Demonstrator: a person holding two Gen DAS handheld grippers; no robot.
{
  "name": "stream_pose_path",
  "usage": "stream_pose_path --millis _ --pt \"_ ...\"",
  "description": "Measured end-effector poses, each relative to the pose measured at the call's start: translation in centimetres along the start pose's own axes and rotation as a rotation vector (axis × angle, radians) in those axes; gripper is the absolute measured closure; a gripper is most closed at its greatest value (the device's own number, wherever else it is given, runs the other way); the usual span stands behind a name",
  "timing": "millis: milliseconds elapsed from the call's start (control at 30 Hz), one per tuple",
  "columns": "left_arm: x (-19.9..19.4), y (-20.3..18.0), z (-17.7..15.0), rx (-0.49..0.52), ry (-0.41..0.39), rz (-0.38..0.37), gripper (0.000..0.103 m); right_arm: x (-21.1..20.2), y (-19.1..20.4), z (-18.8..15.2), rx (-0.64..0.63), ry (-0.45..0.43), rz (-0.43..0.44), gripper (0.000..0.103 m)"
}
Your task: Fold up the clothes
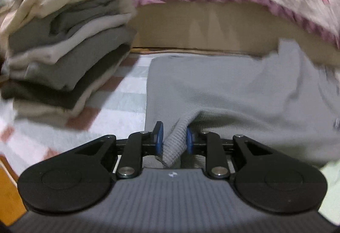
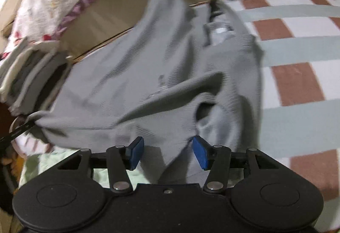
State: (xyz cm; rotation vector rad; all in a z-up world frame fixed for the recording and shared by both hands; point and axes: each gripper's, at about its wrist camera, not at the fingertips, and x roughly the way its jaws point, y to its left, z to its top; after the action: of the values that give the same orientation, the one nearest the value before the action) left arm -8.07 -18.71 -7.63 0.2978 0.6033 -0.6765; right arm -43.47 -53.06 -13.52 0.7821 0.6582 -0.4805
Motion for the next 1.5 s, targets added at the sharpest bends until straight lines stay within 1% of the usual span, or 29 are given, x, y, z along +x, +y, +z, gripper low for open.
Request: stream_pose_path --millis 33,67,100,133,200,233,267,300,400,433,467,500,533,567,633,700,733,767,800,833,933,967,1167,1267,1300,1367,1400,1433,1500 --pt "0.3 0.1 -0.2 0.010 0.013 -0.004 0.080 0.1 0.1 -0.1 -0.017 -0.002 0.020 0.051" --pt "0.7 0.2 -0.3 0.020 0.027 -0.008 0.080 0.2 0.2 -0.2 -0.033 -0.005 0.037 0.081" --pt "1.0 0.6 -0.4 -0.001 0.036 -0.018 0.080 -0.2 0.5 -0.3 -0.062 -0.045 0.041 0.099" --pt "1.4 1.4 -0.6 -0.070 0.041 -0.039 0.080 -1.2 1.1 -0.7 -0.118 -0.127 0.058 0.098" --pt "1.8 2.8 -0.7 -0.196 0.039 -0.071 0.081 -3.1 2.0 -0.7 -0.173 -0.197 0.141 0.099" --pt "1.9 3.4 -0.6 -0.247 0.024 -0.075 0.081 -3.3 2.2 -0.3 -0.165 -0.176 0.119 0.099" --pt "1.9 3.9 -0.4 -0.281 0.007 -0.068 0.082 -3.2 2.3 0.1 -0.163 -0.144 0.069 0.098" --pt "1.8 4.1 -0.2 -0.288 -0.012 -0.046 0.082 -3.1 2.3 0.2 -0.172 -0.117 0.030 0.098" --pt "1.5 4.7 0.6 -0.274 -0.044 0.011 0.084 -2.5 1.7 0.2 -0.128 -0.053 0.053 0.093" --pt "1.3 5.0 0.7 -0.274 -0.038 0.004 0.084 -2.4 1.5 0.2 -0.101 -0.038 0.064 0.086" --pt "1.0 5.2 0.7 -0.277 -0.033 -0.006 0.084 -2.1 1.5 0.0 -0.080 -0.024 0.077 0.071" --pt "0.7 5.5 0.6 -0.281 -0.030 -0.019 0.082 -1.8 1.3 -0.3 -0.067 -0.016 0.082 0.060" --pt "0.3 5.7 0.4 -0.281 -0.025 -0.033 0.081 -1.3 1.3 -0.5 -0.058 -0.006 0.069 0.045" --pt "-0.1 5.9 0.1 -0.276 -0.019 -0.046 0.080 -0.9 1.3 -0.8 -0.049 0.003 0.057 0.043" --pt "-0.9 6.4 -0.5 -0.263 -0.015 -0.060 0.079 0.0 1.3 -1.0 -0.034 0.021 0.037 0.043" --pt "-1.2 7.1 -1.3 -0.274 -0.016 -0.068 0.074 0.5 0.9 -1.1 0.003 0.001 0.046 0.043" --pt "-1.3 7.5 -1.6 -0.283 -0.017 -0.072 0.073 0.6 0.6 -1.1 0.025 -0.023 0.078 0.051" --pt "-1.3 7.8 -1.9 -0.297 -0.013 -0.078 0.073 0.6 0.4 -1.1 0.047 -0.047 0.111 0.093" --pt "-1.2 8.0 -1.9 -0.308 -0.007 -0.093 0.073 0.4 0.2 -0.9 0.067 -0.076 0.170 0.097" --pt "-1.1 8.0 -2.0 -0.309 -0.005 -0.114 0.073 -0.6 0.1 -0.7 0.082 -0.131 0.237 0.097" --pt "-0.6 7.3 -2.1 -0.285 0.001 -0.180 0.067 -4.9 0.1 0.3 0.077 -0.276 0.339 0.098" --pt "-0.2 6.9 -2.1 -0.280 0.011 -0.209 0.061 -5.9 0.2 0.7 0.056 -0.288 0.306 0.098" --pt "3.5 5.1 -2.1 -0.271 0.058 -0.304 0.059 -6.8 0.8 0.9 -0.006 -0.257 0.247 0.098" --pt "5.4 4.9 -2.1 -0.279 0.090 -0.335 0.058 -5.7 1.4 0.6 -0.024 -0.232 0.246 0.098" --pt "5.9 4.8 -2.1 -0.272 0.101 -0.315 0.058 -5.5 1.5 0.5 -0.032 -0.229 0.248 0.098" --pt "6.4 4.4 -2.1 -0.225 0.106 -0.180 0.058 -5.7 1.7 0.5 -0.045 -0.233 0.253 0.098" --pt "6.1 4.4 -2.0 -0.220 0.081 -0.130 0.057 -5.8 1.8 0.5 -0.051 -0.235 0.255 0.098" --pt "5.6 4.6 -2.1 -0.239 0.056 -0.115 0.056 -5.9 2.0 0.6 -0.058 -0.237 0.258 0.098" --pt "4.9 5.2 -2.1 -0.288 0.042 -0.138 0.049 -6.0 2.2 0.6 -0.070 -0.241 0.263 0.098"
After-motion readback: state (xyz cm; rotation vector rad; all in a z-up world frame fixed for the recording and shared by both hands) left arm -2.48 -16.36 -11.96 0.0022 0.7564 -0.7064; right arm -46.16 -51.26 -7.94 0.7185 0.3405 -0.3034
